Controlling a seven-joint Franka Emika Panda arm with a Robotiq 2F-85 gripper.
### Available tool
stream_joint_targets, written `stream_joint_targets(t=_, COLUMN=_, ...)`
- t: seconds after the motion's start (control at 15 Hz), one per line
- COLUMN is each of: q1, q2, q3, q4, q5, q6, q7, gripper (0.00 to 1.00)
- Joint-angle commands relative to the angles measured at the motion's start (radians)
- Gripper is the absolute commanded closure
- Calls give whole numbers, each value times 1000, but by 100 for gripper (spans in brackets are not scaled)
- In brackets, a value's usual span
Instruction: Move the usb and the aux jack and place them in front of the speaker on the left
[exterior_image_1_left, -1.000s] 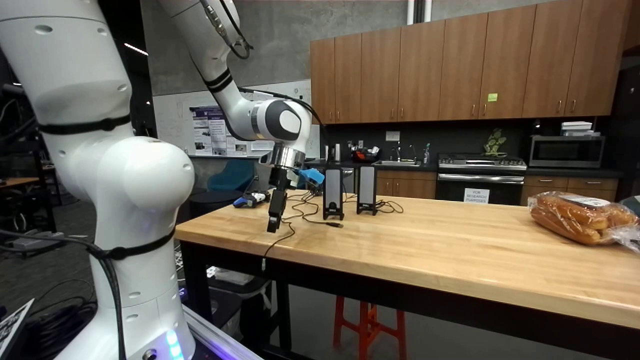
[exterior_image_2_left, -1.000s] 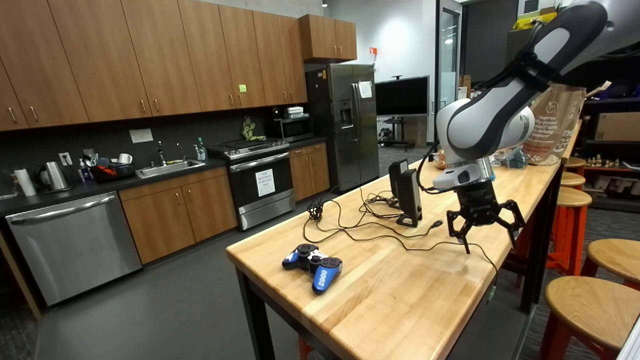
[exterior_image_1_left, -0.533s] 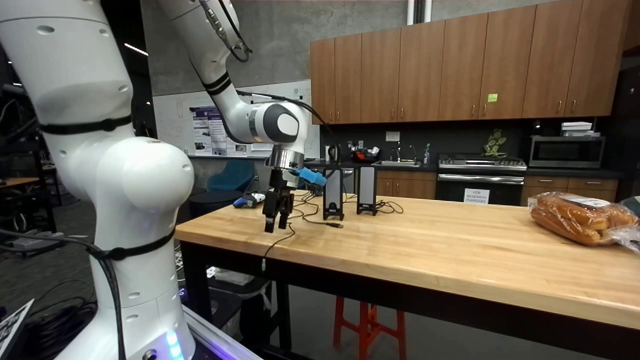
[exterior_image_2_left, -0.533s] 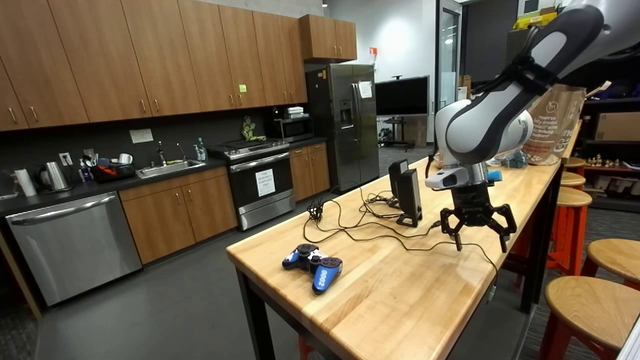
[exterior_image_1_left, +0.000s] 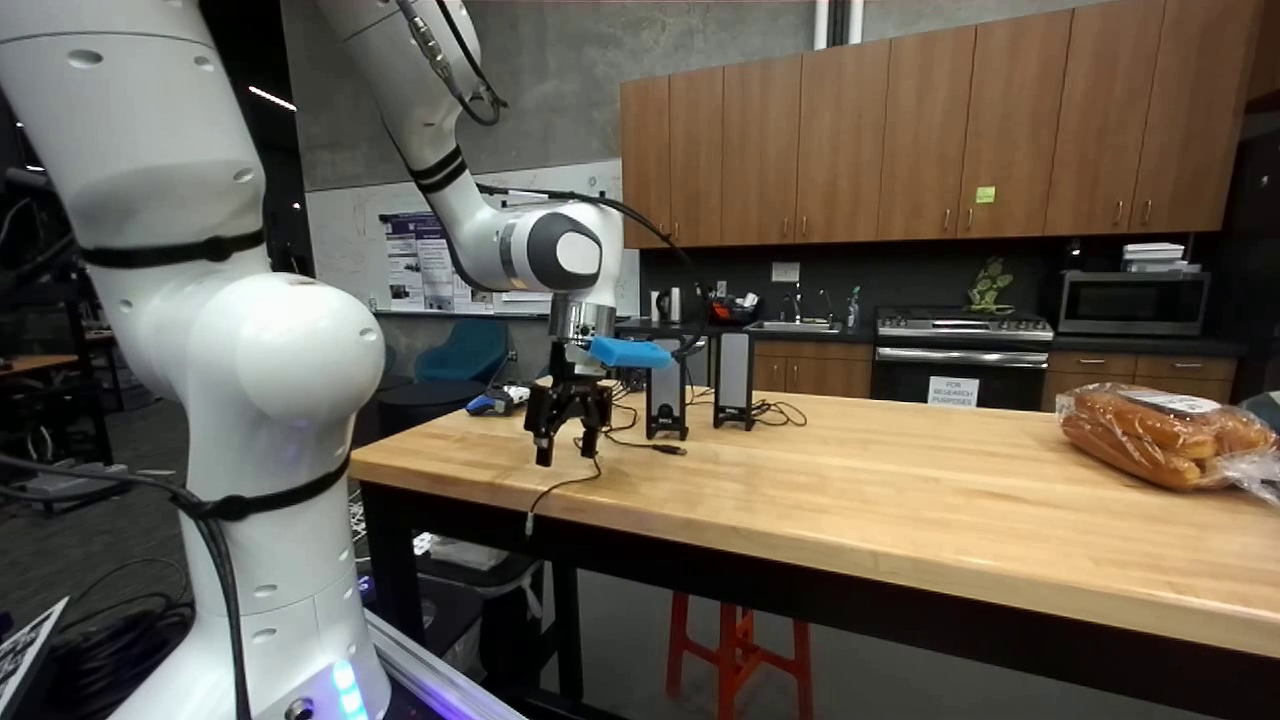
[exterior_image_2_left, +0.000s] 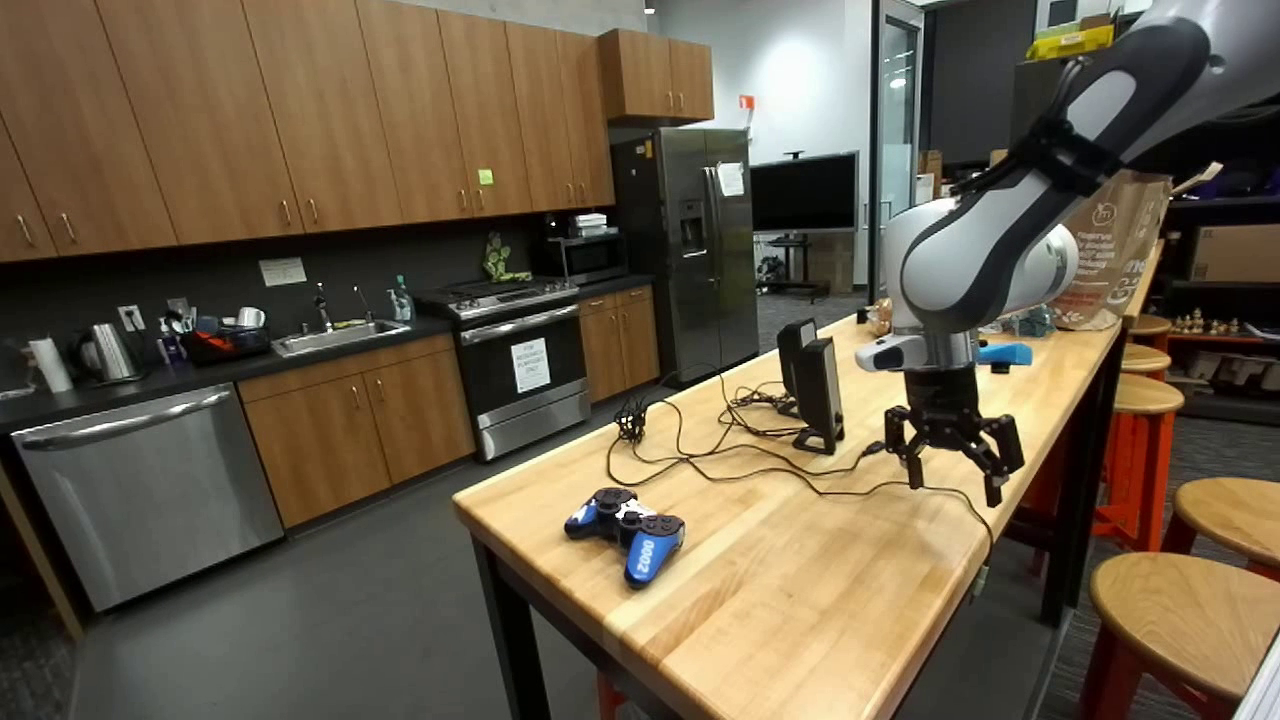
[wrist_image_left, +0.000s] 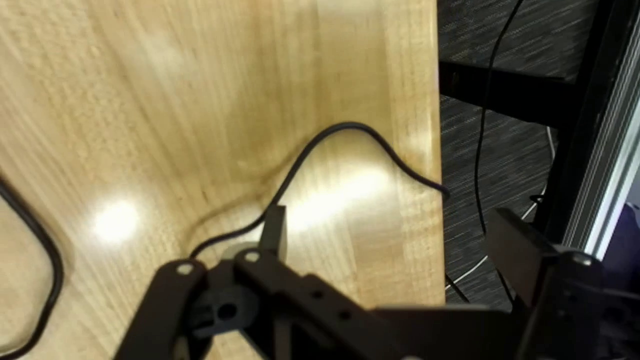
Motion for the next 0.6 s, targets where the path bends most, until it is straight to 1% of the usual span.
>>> stream_joint_targets(t=0.0, q1=8, q2=-45, q3=-35, q4=-34, q5=87, q6=38, q7=-28, gripper=0)
stream_joint_targets(t=0.13, q1=17, q2=-74, q3=-29, q4=-56, q5=132, q6=44, q7=-24, gripper=0)
stream_joint_targets(t=0.33, q1=6, q2=-85, q3=-12, q4=-73, q5=115, q6=78, q7=42, gripper=0)
stream_joint_targets(t=0.53, q1=16, q2=-81, q3=-7, q4=-84, q5=117, q6=107, q7=74, gripper=0)
